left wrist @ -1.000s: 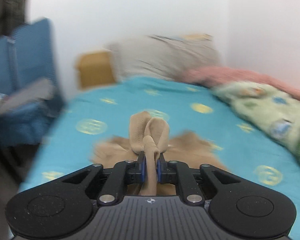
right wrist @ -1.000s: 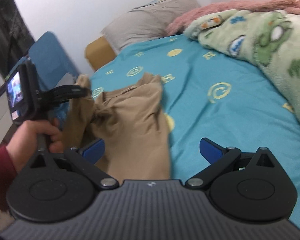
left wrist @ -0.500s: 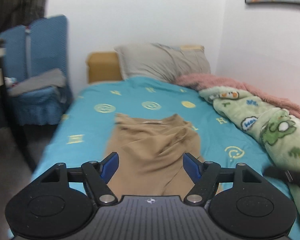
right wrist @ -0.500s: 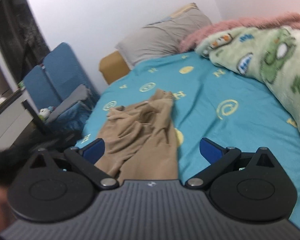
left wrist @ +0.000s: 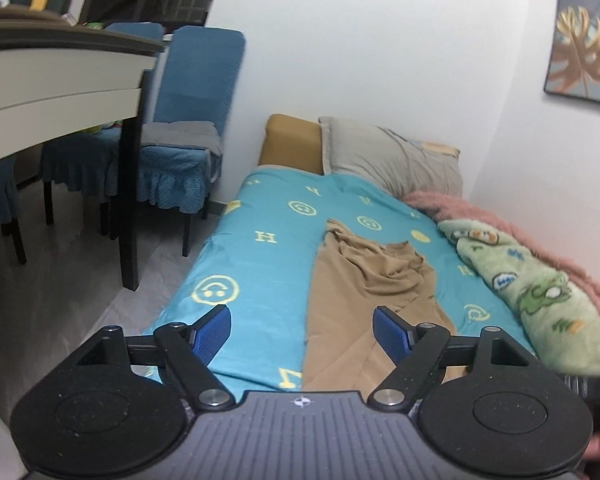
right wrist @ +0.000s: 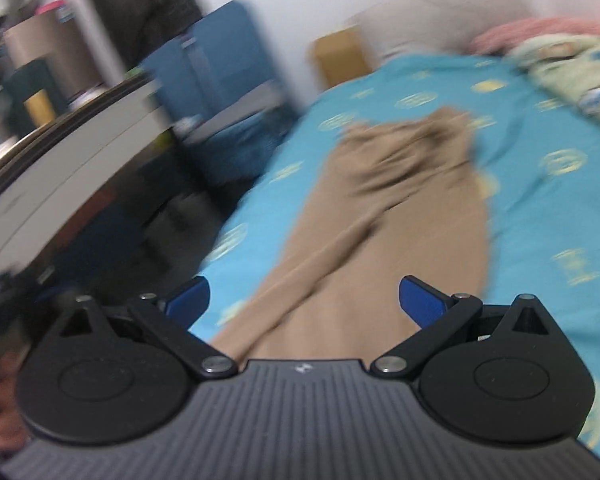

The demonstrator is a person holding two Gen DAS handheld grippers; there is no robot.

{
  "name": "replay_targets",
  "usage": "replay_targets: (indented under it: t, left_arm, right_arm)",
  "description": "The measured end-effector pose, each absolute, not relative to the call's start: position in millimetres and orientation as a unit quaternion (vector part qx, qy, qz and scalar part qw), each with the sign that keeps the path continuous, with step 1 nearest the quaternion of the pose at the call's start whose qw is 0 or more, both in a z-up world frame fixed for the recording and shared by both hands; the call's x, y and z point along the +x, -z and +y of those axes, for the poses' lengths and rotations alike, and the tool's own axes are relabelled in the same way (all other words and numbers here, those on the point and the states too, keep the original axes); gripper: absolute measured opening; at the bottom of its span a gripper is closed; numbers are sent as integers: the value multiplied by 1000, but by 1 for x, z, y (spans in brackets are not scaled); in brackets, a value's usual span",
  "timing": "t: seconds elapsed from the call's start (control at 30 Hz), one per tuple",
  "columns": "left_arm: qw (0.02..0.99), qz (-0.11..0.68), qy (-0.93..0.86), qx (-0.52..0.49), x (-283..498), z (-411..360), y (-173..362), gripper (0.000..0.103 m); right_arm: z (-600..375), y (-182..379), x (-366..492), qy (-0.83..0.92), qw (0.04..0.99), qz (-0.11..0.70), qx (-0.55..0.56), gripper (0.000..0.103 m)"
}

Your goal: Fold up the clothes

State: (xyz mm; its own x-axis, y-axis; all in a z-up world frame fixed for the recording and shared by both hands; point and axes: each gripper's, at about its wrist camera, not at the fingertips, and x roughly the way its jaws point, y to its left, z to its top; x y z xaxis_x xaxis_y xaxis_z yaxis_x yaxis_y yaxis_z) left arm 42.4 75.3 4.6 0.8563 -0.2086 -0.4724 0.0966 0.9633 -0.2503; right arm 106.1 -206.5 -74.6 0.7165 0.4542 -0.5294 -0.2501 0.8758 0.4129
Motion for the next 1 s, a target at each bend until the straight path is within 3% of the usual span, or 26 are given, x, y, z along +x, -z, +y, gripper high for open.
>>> replay_targets:
  t: [0.17, 0.5, 0.63, 0.77, 0.93, 1.0]
  left_arm:
    - [957, 247, 46, -145, 42, 117, -3, 78]
    - [943, 246, -10, -225, 47, 179, 6, 77]
    - [940, 243, -15, -239, 48, 185, 9, 77]
    - [942, 229, -31, -241, 50, 182, 10, 78]
    - [942, 237, -43, -236, 54, 178, 16, 78]
    - [940, 241, -52, -237, 57, 178, 19, 78]
  right_arm:
    - [-123, 86, 100, -277, 867, 395, 128, 78]
    - [-14, 130, 102, -346, 808, 472, 63, 61]
    - [2, 135, 101, -345, 811, 470, 50, 60]
    - [7, 146, 109, -321, 816, 478, 60, 42]
    - [19, 154, 106, -307, 826, 472, 4, 38]
    - [21, 153, 103, -296, 834, 466, -13, 15]
